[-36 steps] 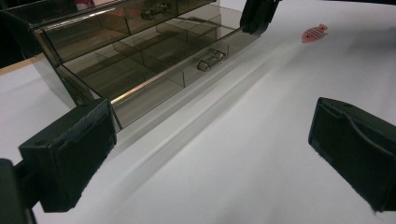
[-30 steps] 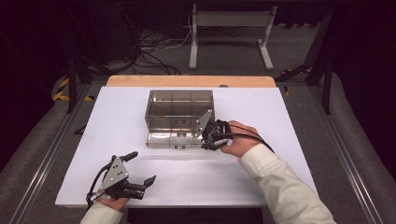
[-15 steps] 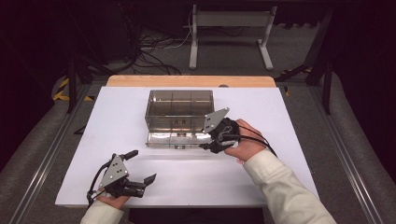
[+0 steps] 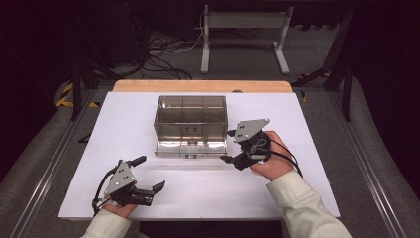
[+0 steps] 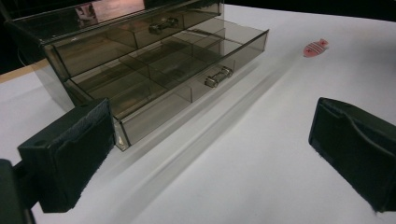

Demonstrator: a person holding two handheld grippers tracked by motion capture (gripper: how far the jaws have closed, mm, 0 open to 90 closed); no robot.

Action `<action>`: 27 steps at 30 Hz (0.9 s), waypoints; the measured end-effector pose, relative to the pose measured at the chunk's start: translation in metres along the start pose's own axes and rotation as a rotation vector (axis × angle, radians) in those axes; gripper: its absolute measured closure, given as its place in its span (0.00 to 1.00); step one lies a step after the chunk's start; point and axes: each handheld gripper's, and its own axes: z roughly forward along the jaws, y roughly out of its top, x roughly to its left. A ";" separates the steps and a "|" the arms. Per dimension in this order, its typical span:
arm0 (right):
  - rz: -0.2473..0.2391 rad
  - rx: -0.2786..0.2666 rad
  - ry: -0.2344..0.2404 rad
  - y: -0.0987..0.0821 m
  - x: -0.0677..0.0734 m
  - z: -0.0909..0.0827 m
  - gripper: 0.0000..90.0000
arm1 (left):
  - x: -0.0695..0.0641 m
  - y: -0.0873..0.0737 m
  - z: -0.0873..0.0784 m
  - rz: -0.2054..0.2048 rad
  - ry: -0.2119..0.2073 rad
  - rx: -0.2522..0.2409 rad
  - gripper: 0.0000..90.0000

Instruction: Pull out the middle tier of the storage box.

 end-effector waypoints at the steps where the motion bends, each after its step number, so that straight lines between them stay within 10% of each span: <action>1: 0.017 -0.008 -0.005 -0.002 0.000 -0.002 0.19 | 0.001 0.000 0.000 0.001 0.005 -0.002 0.02; 11: 0.095 -0.045 -0.095 -0.023 0.004 -0.016 0.00 | 0.005 -0.001 -0.002 -0.007 0.018 0.000 0.02; 27: 0.176 -0.031 -0.196 -0.055 0.000 -0.031 0.04 | 0.005 -0.002 0.000 -0.003 0.023 0.007 0.02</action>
